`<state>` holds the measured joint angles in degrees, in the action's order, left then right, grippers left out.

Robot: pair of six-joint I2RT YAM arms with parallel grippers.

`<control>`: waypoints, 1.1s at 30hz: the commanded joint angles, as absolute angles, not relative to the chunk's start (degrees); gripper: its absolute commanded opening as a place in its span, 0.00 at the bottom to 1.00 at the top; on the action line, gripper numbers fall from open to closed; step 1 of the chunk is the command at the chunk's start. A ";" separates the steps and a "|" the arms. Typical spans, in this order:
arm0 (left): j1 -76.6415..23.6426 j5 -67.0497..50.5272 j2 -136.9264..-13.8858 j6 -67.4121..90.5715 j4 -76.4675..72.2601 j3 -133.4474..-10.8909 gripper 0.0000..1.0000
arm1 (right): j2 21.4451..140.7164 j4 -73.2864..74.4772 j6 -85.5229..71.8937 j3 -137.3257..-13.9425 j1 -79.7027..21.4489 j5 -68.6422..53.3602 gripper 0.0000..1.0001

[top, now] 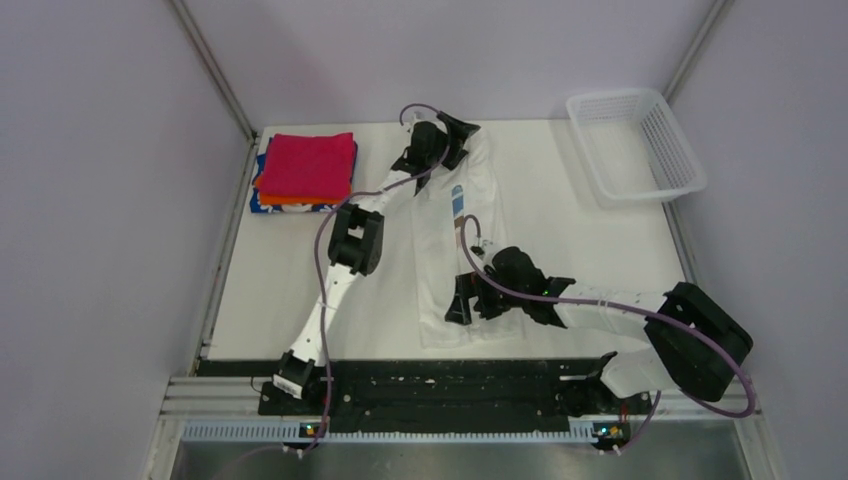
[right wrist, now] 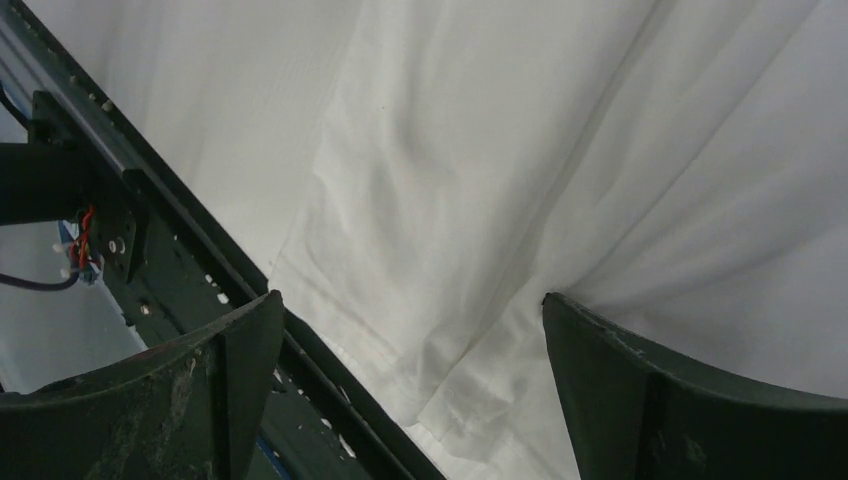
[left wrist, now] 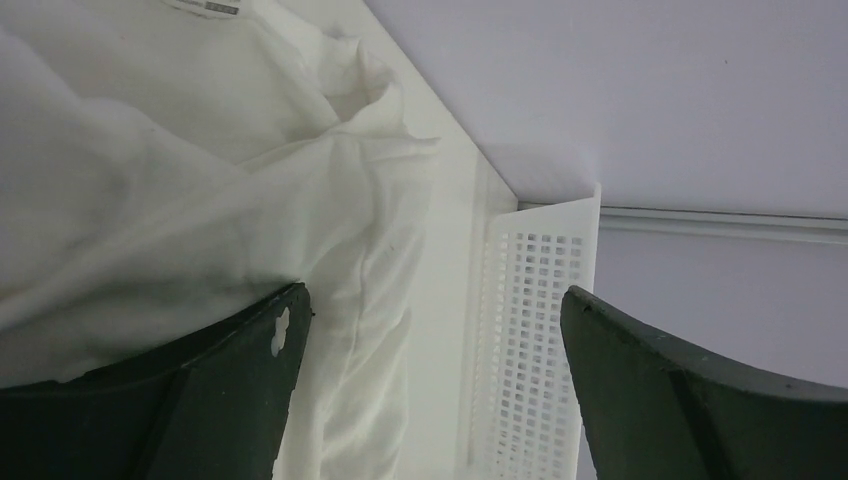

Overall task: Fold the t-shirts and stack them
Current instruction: Rotate the tshirt 90 degrees, then grab the bottom of the folded rectangular tshirt with both arms

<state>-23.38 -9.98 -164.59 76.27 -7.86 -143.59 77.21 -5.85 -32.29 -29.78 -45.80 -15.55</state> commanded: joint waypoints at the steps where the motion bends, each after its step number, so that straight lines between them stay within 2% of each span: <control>1: -23.89 -6.63 -164.00 73.21 -14.67 -145.05 0.98 | 75.96 -5.61 -29.53 -32.74 -47.33 -16.38 0.99; 7: -23.82 -10.29 -157.53 66.19 -10.01 -145.31 0.98 | 65.41 4.78 -34.03 -33.08 -47.26 1.45 0.99; 9: -23.94 -12.59 -152.77 62.43 -6.05 -144.17 0.99 | 60.74 8.56 -36.46 -32.71 -47.21 5.93 0.99; 13: -25.19 -16.23 -138.02 54.31 1.18 -134.47 0.99 | 51.25 17.94 -41.01 -31.47 -46.78 12.34 0.99; 16: -27.48 -15.59 -123.27 47.61 9.23 -122.99 0.98 | 46.28 25.43 -44.07 -30.02 -45.57 14.47 0.99; 19: -31.15 -9.63 -109.63 42.39 16.72 -107.11 0.99 | 43.22 28.68 -45.27 -27.91 -44.39 12.24 0.98; 24: -40.68 1.86 -87.87 40.92 18.46 -77.09 0.99 | 42.26 29.68 -46.12 -25.39 -43.58 9.06 0.97; 27: -44.20 2.12 -78.64 44.21 19.31 -60.97 0.99 | 43.24 29.95 -45.31 -24.90 -43.46 7.41 0.95; 31: -48.42 2.23 -71.23 49.89 23.01 -48.50 0.98 | 44.83 29.64 -45.18 -24.11 -43.23 6.32 0.90; 33: -49.40 -2.03 -69.73 52.67 24.30 -44.61 0.94 | 45.63 29.28 -45.07 -23.56 -43.18 6.29 0.82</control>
